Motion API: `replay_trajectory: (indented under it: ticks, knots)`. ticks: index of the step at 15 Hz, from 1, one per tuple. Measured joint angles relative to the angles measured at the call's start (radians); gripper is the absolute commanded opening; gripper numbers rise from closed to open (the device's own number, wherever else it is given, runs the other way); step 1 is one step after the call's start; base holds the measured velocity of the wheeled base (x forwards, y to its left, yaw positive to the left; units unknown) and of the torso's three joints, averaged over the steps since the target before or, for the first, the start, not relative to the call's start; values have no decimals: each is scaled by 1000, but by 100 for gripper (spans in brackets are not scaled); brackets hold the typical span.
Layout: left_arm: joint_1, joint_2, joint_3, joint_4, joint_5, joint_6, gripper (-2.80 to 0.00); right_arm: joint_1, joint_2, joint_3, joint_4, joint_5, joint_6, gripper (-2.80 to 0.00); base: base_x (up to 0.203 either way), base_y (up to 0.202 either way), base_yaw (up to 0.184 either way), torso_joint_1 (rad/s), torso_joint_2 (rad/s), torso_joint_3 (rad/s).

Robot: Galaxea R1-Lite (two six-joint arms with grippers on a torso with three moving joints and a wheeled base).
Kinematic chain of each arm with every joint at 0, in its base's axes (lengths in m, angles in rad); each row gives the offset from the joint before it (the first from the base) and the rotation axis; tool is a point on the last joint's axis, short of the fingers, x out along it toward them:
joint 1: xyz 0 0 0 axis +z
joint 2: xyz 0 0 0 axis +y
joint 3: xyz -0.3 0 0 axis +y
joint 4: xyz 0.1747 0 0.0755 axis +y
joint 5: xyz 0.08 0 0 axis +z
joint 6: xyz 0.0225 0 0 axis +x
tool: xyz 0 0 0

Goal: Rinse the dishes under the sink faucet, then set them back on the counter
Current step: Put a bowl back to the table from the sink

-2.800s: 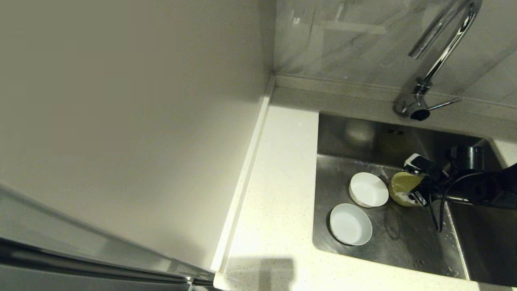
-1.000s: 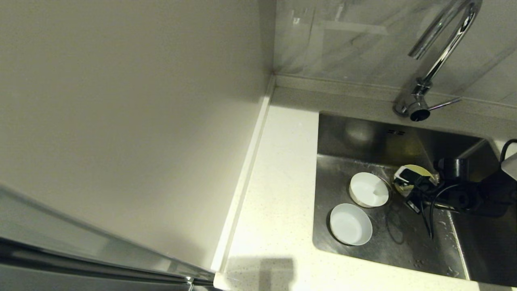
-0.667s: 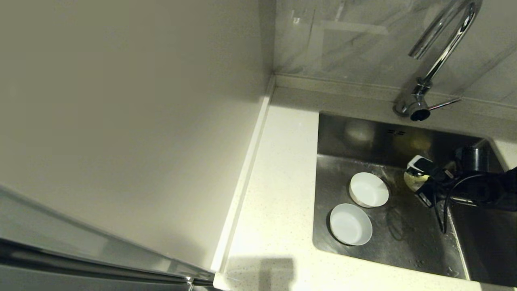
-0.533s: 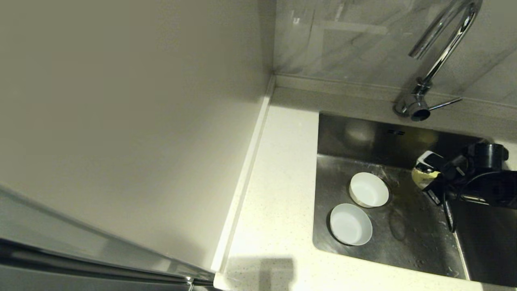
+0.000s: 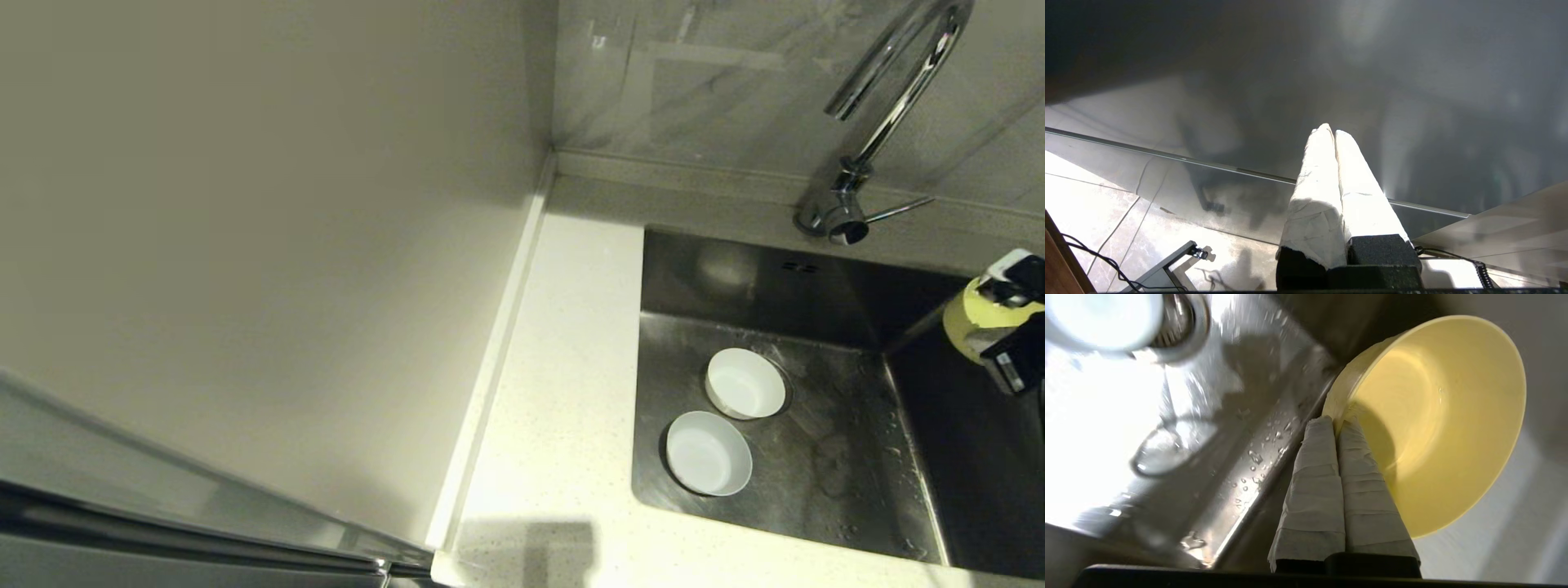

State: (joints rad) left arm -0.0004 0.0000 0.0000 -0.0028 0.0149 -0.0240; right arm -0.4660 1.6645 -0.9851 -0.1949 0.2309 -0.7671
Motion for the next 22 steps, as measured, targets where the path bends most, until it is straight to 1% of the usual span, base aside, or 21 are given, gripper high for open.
replay_trajectory:
  ticks: [2,5,9,12,16,22]
  knots:
    - [0,0,0,0,0,0,-280,-28,-75,-17,28,27,43,-280,0,0,0,0,0,0]
    - [0,0,0,0,0,0,-280,-48,-89,-58,29,13,42,-280,0,0,0,0,0,0]
    - [0,0,0,0,0,0,-280,-53,23,-177,24,-80,40,-280,0,0,0,0,0,0]
    - [0,0,0,0,0,0,-280,-76,120,-263,24,-131,39,-280,0,0,0,0,0,0]
    - [0,0,0,0,0,0,-280,-123,195,-323,23,-146,41,-280,0,0,0,0,0,0]
    - [0,0,0,0,0,0,-280,-158,222,-344,22,-162,39,-280,0,0,0,0,0,0]
